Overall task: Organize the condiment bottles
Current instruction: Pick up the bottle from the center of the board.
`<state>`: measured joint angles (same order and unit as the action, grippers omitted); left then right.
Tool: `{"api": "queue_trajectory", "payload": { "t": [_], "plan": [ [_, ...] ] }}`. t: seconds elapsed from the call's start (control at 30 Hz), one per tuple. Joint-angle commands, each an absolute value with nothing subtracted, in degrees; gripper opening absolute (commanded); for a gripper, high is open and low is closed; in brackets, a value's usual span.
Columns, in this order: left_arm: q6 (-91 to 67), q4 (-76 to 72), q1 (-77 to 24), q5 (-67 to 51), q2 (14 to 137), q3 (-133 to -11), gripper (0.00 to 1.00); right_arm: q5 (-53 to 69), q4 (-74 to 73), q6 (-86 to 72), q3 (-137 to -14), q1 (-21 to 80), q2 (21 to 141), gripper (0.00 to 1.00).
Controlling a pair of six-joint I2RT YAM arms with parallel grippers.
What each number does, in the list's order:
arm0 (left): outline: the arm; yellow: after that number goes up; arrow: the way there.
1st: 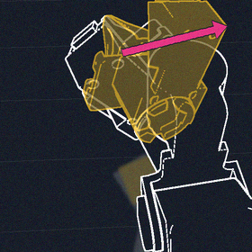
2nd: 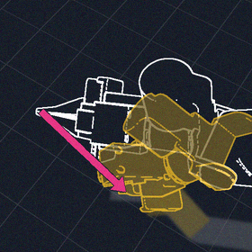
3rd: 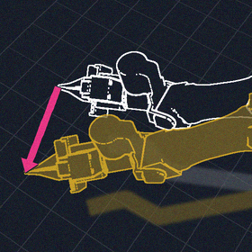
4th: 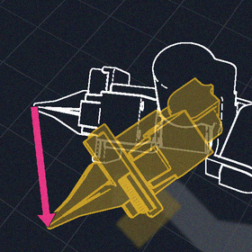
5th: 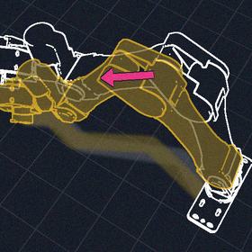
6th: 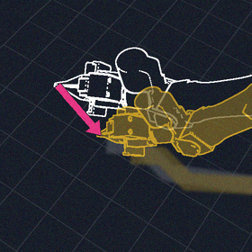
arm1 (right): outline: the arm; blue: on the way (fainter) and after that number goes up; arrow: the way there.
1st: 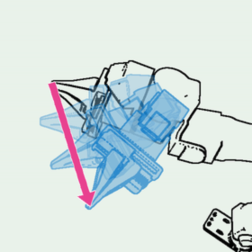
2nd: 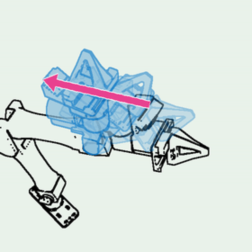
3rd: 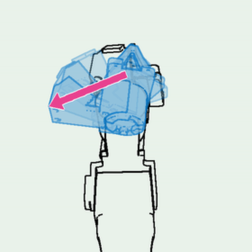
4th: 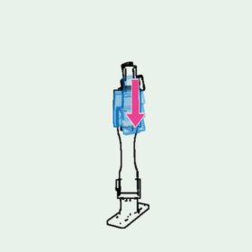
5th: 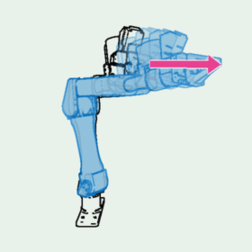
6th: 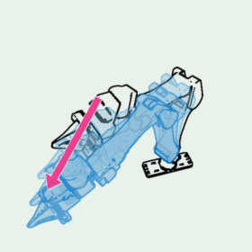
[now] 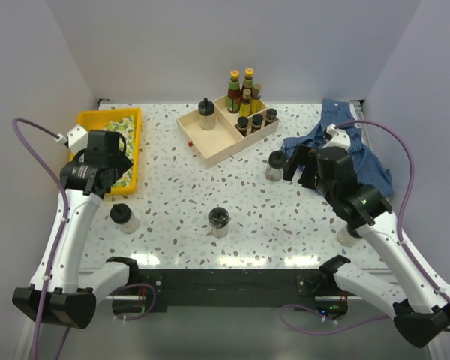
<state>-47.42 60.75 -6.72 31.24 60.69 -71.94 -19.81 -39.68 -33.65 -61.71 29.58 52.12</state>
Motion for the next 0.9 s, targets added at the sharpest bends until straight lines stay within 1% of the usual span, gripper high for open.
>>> {"api": "queue_trajectory", "payload": {
  "t": [0.0,0.03,0.1,0.23,0.33,0.5,0.57,0.6,0.73,0.87],
  "plan": [
    [-61.9,75.4,-6.2,37.5,63.2,-71.1,0.86,-17.7,-36.2,-35.0,-57.8,29.6,49.7,0.99],
    [-61.8,75.3,-5.7,36.5,62.7,-70.9,0.89,-17.8,-36.1,-35.0,-57.8,29.5,49.8,0.99],
    [-61.8,75.3,-4.8,34.6,62.2,-70.1,0.91,-17.5,-37.0,-34.7,-59.1,29.6,50.4,0.99],
    [-62.8,75.3,-4.7,30.2,60.2,-68.6,1.00,-16.4,-34.9,-35.9,-57.5,29.6,50.0,0.99],
    [-64.9,75.3,-4.7,29.4,58.9,-65.4,1.00,-14.8,-32.9,-36.1,-55.9,29.5,49.9,0.98],
    [-66.6,73.9,-4.7,30.3,59.2,-61.6,1.00,-15.4,-35.8,-35.5,-57.6,29.6,49.7,0.98],
    [-65.6,71.4,-4.7,30.2,60.6,-60.7,1.00,-15.6,-35.2,-35.6,-57.3,29.6,48.2,0.99],
    [-63.6,67.8,-4.7,29.5,61.2,-60.1,1.00,-15.7,-34.9,-35.8,-56.6,29.5,47.6,0.99],
    [-66.4,68.8,-4.7,28.7,67.4,-59.5,1.00,-15.6,-35.0,-35.7,-56.7,29.6,46.4,0.98],
    [-68.9,69.2,-4.7,27.8,70.9,-56.9,1.00,-16.5,-36.7,-35.5,-57.3,29.6,45.7,0.98]
  ]
}}
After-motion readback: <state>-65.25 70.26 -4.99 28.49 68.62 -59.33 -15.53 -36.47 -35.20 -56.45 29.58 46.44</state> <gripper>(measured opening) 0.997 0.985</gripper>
